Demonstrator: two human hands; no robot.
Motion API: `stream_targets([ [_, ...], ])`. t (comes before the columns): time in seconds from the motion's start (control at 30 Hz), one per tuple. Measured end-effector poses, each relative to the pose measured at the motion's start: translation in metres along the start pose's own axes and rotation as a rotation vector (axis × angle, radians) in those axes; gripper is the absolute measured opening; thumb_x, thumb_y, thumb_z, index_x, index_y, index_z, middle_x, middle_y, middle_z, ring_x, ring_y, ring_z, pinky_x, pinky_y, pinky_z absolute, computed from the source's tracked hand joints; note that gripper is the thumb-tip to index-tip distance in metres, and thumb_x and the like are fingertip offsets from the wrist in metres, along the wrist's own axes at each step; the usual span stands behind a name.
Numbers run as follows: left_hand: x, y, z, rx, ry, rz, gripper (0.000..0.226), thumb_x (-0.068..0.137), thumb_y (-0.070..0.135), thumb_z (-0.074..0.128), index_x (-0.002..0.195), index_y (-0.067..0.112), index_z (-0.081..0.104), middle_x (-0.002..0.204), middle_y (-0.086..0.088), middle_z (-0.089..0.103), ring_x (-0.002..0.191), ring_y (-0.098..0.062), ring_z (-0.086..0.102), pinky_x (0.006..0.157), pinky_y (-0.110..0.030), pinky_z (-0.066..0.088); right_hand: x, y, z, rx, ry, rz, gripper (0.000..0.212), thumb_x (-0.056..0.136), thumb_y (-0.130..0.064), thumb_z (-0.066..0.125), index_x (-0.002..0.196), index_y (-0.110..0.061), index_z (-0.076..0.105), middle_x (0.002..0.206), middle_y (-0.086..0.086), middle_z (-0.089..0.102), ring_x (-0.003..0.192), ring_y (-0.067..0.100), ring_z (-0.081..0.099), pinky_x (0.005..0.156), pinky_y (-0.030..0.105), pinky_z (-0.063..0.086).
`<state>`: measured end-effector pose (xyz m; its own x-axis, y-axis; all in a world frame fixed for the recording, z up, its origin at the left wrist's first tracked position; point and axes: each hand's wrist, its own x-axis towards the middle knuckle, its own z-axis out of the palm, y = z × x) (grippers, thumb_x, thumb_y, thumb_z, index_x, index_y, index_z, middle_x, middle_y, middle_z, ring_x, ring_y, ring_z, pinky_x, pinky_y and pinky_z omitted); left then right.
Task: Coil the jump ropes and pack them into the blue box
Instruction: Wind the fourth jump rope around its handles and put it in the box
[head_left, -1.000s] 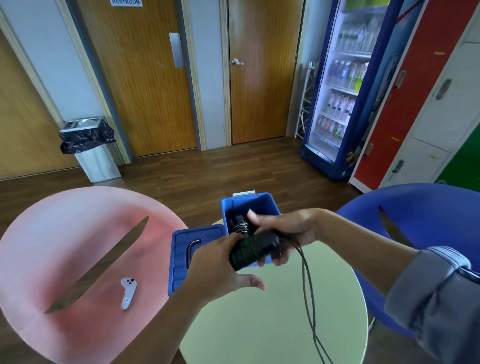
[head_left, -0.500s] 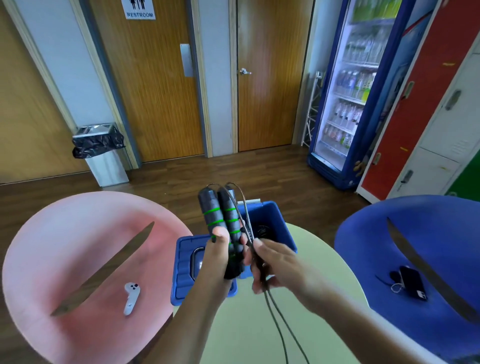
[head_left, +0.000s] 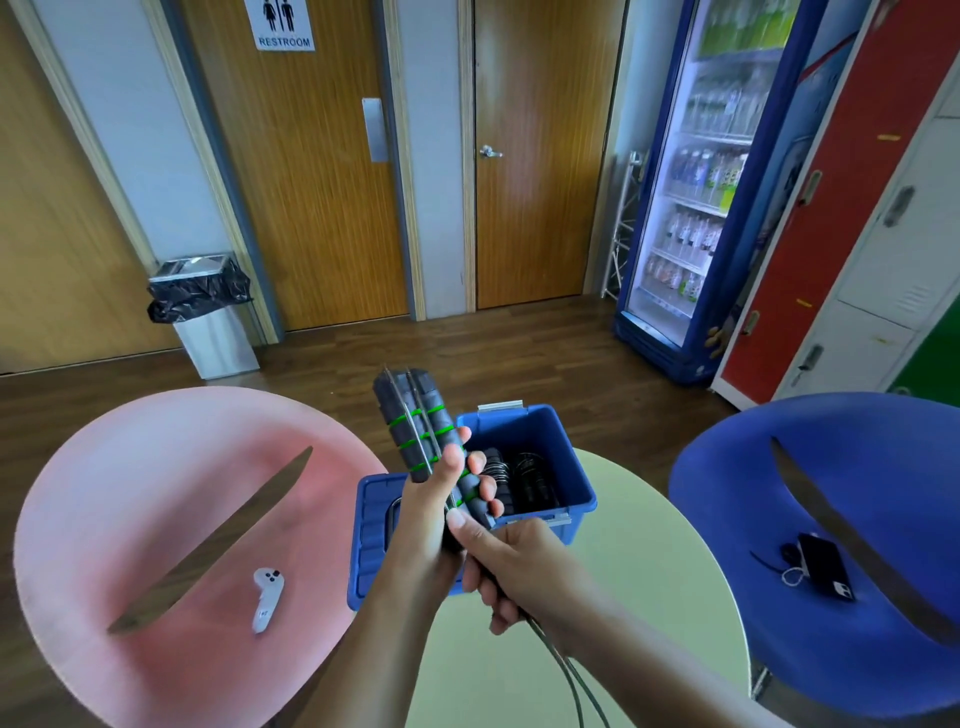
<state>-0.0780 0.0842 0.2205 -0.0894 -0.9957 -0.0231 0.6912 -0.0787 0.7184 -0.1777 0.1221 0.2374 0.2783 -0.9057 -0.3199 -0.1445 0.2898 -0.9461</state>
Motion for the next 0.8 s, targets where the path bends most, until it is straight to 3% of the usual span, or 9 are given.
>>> stream_targets([
  [0.13, -0.007, 0.006, -0.003, 0.056, 0.027, -0.058, 0.047, 0.067, 0.014, 0.077, 0.107, 0.015, 0.052, 0.06, -0.003, 0.053, 0.049, -0.018, 0.051, 0.055, -0.031, 0.045, -0.002, 0.007, 0.006, -0.007, -0.034, -0.038, 0.052, 0.089, -0.049, 0.056, 0.049, -0.016, 0.061, 0.04, -0.005, 0.046, 0.032, 0.008, 0.034, 0.041, 0.021, 0.043],
  [0.2, -0.011, 0.009, -0.002, 0.054, 0.015, -0.096, 0.039, 0.071, 0.001, 0.071, 0.103, 0.015, 0.054, 0.061, -0.005, 0.051, 0.048, -0.019, 0.05, 0.052, -0.03, 0.046, -0.003, 0.009, 0.007, -0.006, -0.049, -0.064, 0.053, 0.09, -0.05, 0.054, 0.049, -0.017, 0.061, 0.041, -0.005, 0.047, 0.034, 0.008, 0.037, 0.043, 0.021, 0.044],
  [0.3, -0.013, 0.019, -0.001, -0.06, -0.041, -0.114, 0.03, 0.071, 0.005, 0.071, 0.096, 0.013, 0.056, 0.067, -0.003, 0.049, 0.05, -0.015, 0.047, 0.047, -0.029, 0.045, -0.01, 0.022, 0.005, -0.129, -0.142, -0.06, 0.066, 0.094, -0.059, 0.035, 0.048, -0.018, 0.058, 0.041, -0.003, 0.048, 0.038, 0.009, 0.044, 0.049, 0.017, 0.043],
  [0.37, -0.013, 0.033, -0.007, -0.093, -0.113, -0.146, 0.044, 0.058, 0.014, 0.086, 0.092, 0.013, 0.057, 0.069, -0.002, 0.048, 0.051, -0.015, 0.047, 0.048, -0.028, 0.045, -0.013, 0.042, -0.002, -0.281, -0.177, -0.045, 0.076, 0.09, -0.072, 0.022, 0.045, -0.018, 0.053, 0.044, 0.001, 0.049, 0.044, 0.011, 0.048, 0.058, 0.018, 0.042],
  [0.47, -0.018, 0.047, -0.018, 0.026, -0.168, -0.313, 0.06, 0.044, 0.025, 0.096, 0.089, 0.012, 0.057, 0.069, -0.003, 0.051, 0.053, -0.019, 0.051, 0.051, -0.031, 0.047, -0.008, 0.065, -0.02, -0.382, 0.074, -0.121, 0.072, 0.075, -0.081, 0.021, 0.048, -0.02, 0.047, 0.047, -0.006, 0.046, 0.048, 0.007, 0.042, 0.059, 0.025, 0.038],
  [0.57, -0.026, 0.049, -0.025, 0.09, -0.169, -0.503, 0.061, 0.042, 0.024, 0.096, 0.088, 0.008, 0.06, 0.076, -0.01, 0.06, 0.071, -0.031, 0.065, 0.066, -0.039, 0.057, 0.001, 0.057, -0.036, -0.605, 0.372, -0.418, 0.047, 0.089, -0.066, 0.029, 0.064, -0.026, 0.037, 0.056, -0.013, 0.049, 0.053, 0.007, 0.041, 0.053, 0.022, 0.032],
  [0.67, -0.033, 0.052, -0.031, 0.092, -0.273, -0.578, 0.055, 0.057, 0.026, 0.091, 0.097, 0.005, 0.061, 0.107, -0.021, 0.063, 0.114, -0.047, 0.058, 0.093, -0.063, 0.046, 0.004, 0.028, -0.038, -0.723, 0.427, -0.79, 0.03, 0.094, -0.052, 0.041, 0.074, -0.029, 0.036, 0.059, -0.014, 0.044, 0.057, 0.004, 0.041, 0.052, 0.017, 0.031],
  [0.73, -0.036, 0.055, -0.031, 0.1, -0.425, -0.627, 0.065, 0.068, 0.03, 0.085, 0.12, 0.005, 0.053, 0.122, -0.024, 0.059, 0.12, -0.051, 0.051, 0.094, -0.066, 0.044, 0.006, 0.009, -0.035, -0.79, 0.423, -0.987, 0.034, 0.095, -0.052, 0.04, 0.079, -0.022, 0.04, 0.066, -0.017, 0.044, 0.06, 0.001, 0.038, 0.054, 0.015, 0.027],
  [0.8, -0.04, 0.057, -0.029, 0.139, -0.508, -0.647, 0.074, 0.07, 0.033, 0.084, 0.132, 0.009, 0.052, 0.126, -0.025, 0.059, 0.112, -0.051, 0.057, 0.088, -0.06, 0.05, 0.011, -0.006, -0.031, -0.862, 0.395, -1.12, 0.034, 0.096, -0.051, 0.039, 0.083, -0.019, 0.039, 0.07, -0.014, 0.05, 0.064, 0.0, 0.038, 0.058, 0.013, 0.026],
])
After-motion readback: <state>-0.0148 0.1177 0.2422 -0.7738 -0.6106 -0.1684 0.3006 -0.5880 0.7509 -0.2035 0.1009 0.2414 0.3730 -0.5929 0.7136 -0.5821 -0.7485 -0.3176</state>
